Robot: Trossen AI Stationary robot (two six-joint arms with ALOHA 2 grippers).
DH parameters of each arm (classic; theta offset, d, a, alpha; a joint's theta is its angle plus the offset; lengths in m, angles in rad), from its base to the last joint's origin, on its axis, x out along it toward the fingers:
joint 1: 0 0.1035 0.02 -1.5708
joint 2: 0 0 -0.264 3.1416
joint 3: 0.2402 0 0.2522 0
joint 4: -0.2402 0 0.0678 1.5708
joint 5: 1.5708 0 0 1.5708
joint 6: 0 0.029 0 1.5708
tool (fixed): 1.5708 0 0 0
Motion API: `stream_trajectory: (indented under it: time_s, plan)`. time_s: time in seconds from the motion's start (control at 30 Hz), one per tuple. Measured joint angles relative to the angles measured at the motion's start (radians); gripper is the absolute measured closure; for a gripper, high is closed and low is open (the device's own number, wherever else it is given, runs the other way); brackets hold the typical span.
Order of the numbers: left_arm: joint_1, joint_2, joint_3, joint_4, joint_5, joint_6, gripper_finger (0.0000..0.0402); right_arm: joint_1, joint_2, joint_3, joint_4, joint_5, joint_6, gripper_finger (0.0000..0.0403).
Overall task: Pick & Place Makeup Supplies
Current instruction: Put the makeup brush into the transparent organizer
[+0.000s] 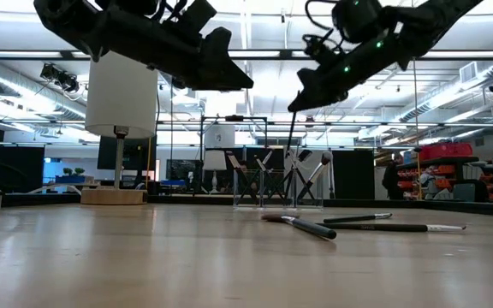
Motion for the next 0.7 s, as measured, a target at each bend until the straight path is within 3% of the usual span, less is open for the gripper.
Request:
stream_trajectory:
  time_s: [0.43,0.7]
  plan:
    - [0.000,0.000,0.000,0.001,0.001,-0.001,0.0211,-0.058,0.144,0.000,0.053,-0.079,0.017,0.0383]
    - [0.000,0.000,0.000,0.001,0.001,-0.001,0.0211,-0.063,0.166,0.000,0.057,-0.078,0.017,0.0343]
